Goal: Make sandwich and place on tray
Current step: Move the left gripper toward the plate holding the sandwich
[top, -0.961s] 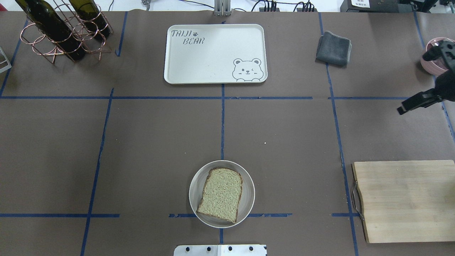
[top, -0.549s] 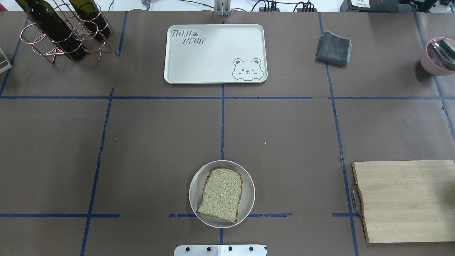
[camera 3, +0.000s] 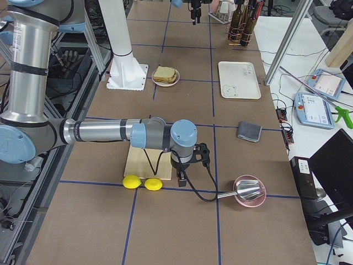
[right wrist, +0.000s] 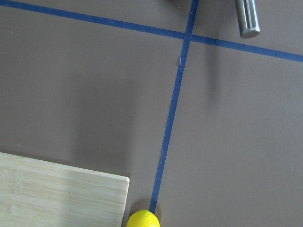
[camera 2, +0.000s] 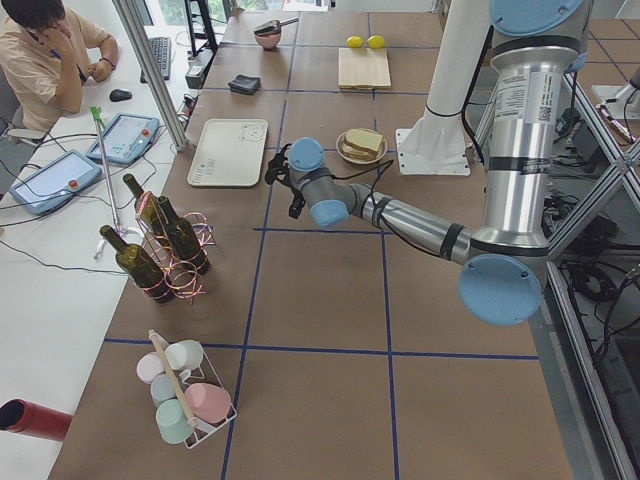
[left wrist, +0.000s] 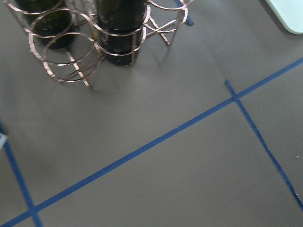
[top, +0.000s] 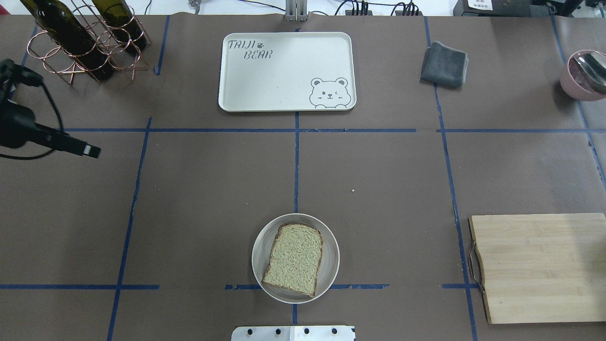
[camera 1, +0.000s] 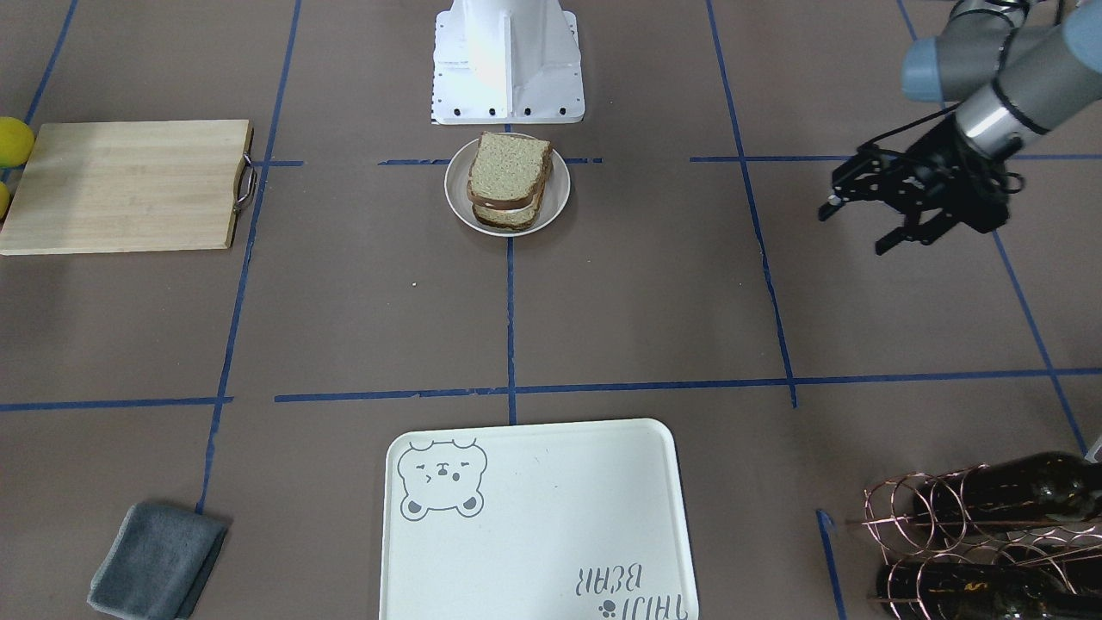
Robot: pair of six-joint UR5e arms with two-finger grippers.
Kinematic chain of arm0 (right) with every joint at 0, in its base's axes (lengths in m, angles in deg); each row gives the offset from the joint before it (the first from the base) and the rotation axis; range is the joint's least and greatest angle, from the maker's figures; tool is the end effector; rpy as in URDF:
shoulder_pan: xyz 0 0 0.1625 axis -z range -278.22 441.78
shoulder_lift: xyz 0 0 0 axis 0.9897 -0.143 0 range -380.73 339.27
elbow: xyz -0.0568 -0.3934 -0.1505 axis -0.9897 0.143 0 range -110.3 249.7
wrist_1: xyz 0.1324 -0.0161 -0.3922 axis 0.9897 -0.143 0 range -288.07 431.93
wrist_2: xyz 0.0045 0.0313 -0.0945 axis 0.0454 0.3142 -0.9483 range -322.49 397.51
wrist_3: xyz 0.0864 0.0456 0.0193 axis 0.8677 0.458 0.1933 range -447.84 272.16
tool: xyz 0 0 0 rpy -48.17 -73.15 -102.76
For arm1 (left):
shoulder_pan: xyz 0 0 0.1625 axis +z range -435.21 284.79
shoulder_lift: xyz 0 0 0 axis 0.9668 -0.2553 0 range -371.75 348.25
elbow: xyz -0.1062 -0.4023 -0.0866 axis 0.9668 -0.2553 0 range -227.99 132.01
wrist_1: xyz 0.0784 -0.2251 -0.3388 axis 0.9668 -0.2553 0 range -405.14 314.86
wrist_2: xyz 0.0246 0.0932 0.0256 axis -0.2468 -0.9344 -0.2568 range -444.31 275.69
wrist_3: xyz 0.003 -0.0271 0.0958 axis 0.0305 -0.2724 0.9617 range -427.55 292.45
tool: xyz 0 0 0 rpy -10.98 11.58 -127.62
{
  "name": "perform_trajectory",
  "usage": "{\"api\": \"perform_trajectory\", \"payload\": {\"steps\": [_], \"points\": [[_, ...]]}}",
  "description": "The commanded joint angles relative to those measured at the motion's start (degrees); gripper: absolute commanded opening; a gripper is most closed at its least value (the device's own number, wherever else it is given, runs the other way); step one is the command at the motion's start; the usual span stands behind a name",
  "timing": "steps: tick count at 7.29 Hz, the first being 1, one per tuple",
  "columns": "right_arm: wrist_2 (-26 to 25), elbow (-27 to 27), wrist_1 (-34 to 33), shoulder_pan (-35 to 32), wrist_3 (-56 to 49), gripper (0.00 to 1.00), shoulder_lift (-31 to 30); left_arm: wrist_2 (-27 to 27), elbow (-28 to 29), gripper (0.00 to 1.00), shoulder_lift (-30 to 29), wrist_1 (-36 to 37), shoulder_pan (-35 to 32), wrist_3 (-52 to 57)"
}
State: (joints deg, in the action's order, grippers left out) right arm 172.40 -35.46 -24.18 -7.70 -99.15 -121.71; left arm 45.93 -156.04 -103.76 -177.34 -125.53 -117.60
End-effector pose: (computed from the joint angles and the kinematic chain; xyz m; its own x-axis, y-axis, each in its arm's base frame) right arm 0.0594 -0.4080 0.6250 0.6931 -0.1791 0.6982 0.1479 0.9834 0.1054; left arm 0.2643 -0.4265 0.3998 0.3707 0.3208 -0.8716 -0.0204 0.9410 0.3377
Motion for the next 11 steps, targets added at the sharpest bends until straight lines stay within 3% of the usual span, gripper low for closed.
{"api": "perform_trajectory", "payload": {"steps": [1,2,3,4,6,8,11], "points": [[-0.07,0.05,0.13,-0.08,-0.02,1.0,-0.19,-10.58,-4.69,1.0,-1.32,-1.22,14.5,-16.93],[-0.07,0.05,0.13,-0.08,-0.02,1.0,-0.1,-15.93,-4.45,0.95,-3.94,-1.13,20.21,-21.97],[-0.07,0.05,0.13,-0.16,-0.02,1.0,-0.1,-21.12,-3.31,0.83,-6.32,-1.04,25.31,-25.85],[-0.07,0.05,0.13,-0.16,-0.02,1.0,-0.1,-24.04,-0.6,0.81,-9.3,-0.95,27.97,-28.76],[-0.07,-0.04,0.13,-0.25,-0.02,1.0,-0.1,-26.26,4.85,0.75,-14.93,-0.87,29.58,-32.55],[-0.07,-0.04,0.13,-0.34,-0.02,1.0,-0.01,-27.76,5.66,0.56,-15.83,-0.78,31.6,-32.65],[-0.07,-0.04,0.13,-0.34,-0.02,1.0,-0.1,-27.76,8.39,0.52,-17.5,-0.86,33.18,-32.65]]}}
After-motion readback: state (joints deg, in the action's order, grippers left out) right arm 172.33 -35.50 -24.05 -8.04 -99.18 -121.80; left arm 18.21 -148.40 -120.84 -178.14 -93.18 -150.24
